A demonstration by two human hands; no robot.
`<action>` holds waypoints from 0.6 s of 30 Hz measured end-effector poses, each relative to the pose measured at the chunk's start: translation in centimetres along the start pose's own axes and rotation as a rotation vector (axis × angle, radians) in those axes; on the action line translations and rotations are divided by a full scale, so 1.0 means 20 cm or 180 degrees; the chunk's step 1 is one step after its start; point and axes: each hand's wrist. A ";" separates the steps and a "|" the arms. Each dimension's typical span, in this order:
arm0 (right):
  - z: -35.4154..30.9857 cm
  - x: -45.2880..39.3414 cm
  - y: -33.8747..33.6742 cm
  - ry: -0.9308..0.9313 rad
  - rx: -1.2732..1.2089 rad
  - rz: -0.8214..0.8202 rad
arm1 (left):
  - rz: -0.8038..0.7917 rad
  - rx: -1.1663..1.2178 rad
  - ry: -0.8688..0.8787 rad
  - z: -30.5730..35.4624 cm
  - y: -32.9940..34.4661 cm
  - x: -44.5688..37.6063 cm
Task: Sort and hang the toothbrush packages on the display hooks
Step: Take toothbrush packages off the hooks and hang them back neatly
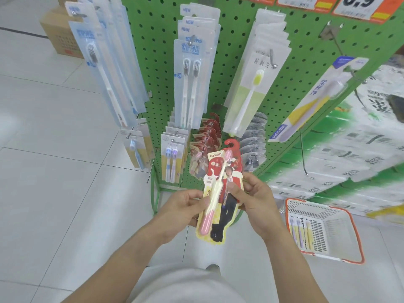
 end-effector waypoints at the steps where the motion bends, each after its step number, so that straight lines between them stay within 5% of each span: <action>1: 0.01 0.01 0.00 0.0063 0.0073 -0.0095 | 0.0062 0.0084 0.0016 -0.01 0.01 0.00; 8: 0.08 0.04 -0.04 0.0157 -0.0038 0.0343 | -0.0361 -0.0065 -0.0164 -0.06 0.01 0.01; 18: 0.10 0.06 -0.03 0.0259 -0.0003 0.0030 | -0.0002 0.0113 -0.0009 -0.10 0.05 -0.02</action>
Point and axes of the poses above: each hand's wrist, its own x-axis away from the middle knuckle, its own y-axis out of the palm, z = x × y, and after that the axes turned 10 degrees about -z, right-handed
